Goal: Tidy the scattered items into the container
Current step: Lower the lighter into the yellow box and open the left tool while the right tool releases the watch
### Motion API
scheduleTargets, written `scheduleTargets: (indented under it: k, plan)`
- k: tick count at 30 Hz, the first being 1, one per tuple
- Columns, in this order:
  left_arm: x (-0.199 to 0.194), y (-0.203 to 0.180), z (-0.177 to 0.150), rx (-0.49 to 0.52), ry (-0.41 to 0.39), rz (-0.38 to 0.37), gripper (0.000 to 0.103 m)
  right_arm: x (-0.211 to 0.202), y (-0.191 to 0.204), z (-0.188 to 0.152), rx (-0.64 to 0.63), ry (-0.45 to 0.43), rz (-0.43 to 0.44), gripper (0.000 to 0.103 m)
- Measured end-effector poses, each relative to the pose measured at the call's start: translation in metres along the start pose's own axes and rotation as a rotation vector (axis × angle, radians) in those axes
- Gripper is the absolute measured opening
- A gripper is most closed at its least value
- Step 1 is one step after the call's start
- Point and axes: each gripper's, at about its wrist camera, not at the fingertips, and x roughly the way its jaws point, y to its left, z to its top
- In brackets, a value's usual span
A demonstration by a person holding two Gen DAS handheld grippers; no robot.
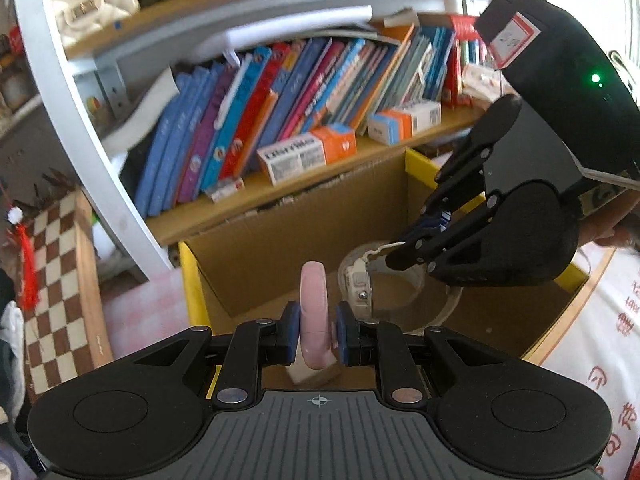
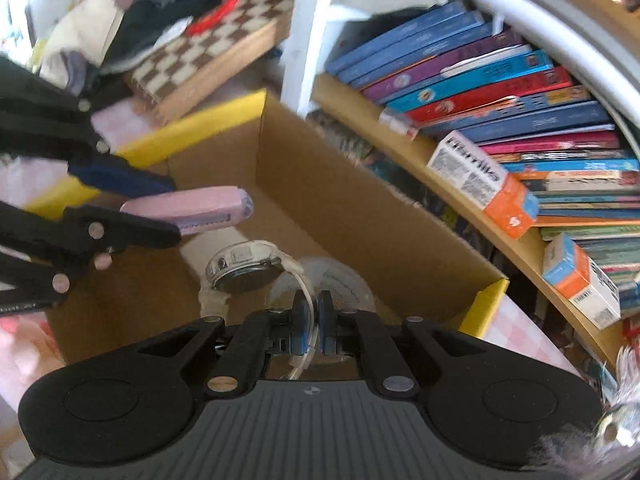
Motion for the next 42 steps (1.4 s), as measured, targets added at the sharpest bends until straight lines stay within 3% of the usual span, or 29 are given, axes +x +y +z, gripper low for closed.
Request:
scheduleTargets:
  k: [13, 27, 29, 32, 34, 35, 36, 37, 39, 42]
  plan:
    - [0.032, -0.004, -0.001, 0.032, 0.116, -0.031, 0.018, 0.028, 0.019, 0.007, -0.19, 0.097, 0.059, 0.005]
    - [0.034, -0.01, -0.004, 0.056, 0.139, -0.056, 0.021, 0.03, 0.017, 0.006, -0.161, 0.086, 0.065, 0.01]
    - [0.032, -0.011, -0.005, 0.06, 0.134, -0.056, 0.027, 0.03, 0.016, 0.006, -0.154, 0.083, 0.063, 0.012]
    - [0.027, -0.014, -0.005, 0.068, 0.118, -0.04, 0.043, 0.029, 0.014, 0.005, -0.143, 0.076, 0.059, 0.015]
    - [0.023, -0.013, -0.004, 0.068, 0.098, -0.023, 0.059, 0.027, 0.013, 0.004, -0.133, 0.066, 0.055, 0.025]
    - [0.02, -0.013, -0.004, 0.067, 0.087, -0.02, 0.062, 0.025, 0.012, 0.005, -0.125, 0.057, 0.05, 0.03]
    - [0.017, -0.014, -0.004, 0.068, 0.079, -0.014, 0.065, 0.022, 0.01, 0.005, -0.115, 0.045, 0.047, 0.049]
    - [0.014, -0.014, -0.003, 0.069, 0.072, -0.007, 0.068, 0.018, 0.007, 0.006, -0.1, 0.029, 0.048, 0.057]
    - [0.008, -0.014, -0.003, 0.072, 0.059, 0.006, 0.07, 0.01, 0.002, 0.007, -0.073, -0.001, 0.051, 0.065]
    - [-0.002, -0.016, -0.002, 0.073, 0.036, 0.02, 0.074, -0.001, -0.002, 0.008, -0.056, -0.035, 0.039, 0.067]
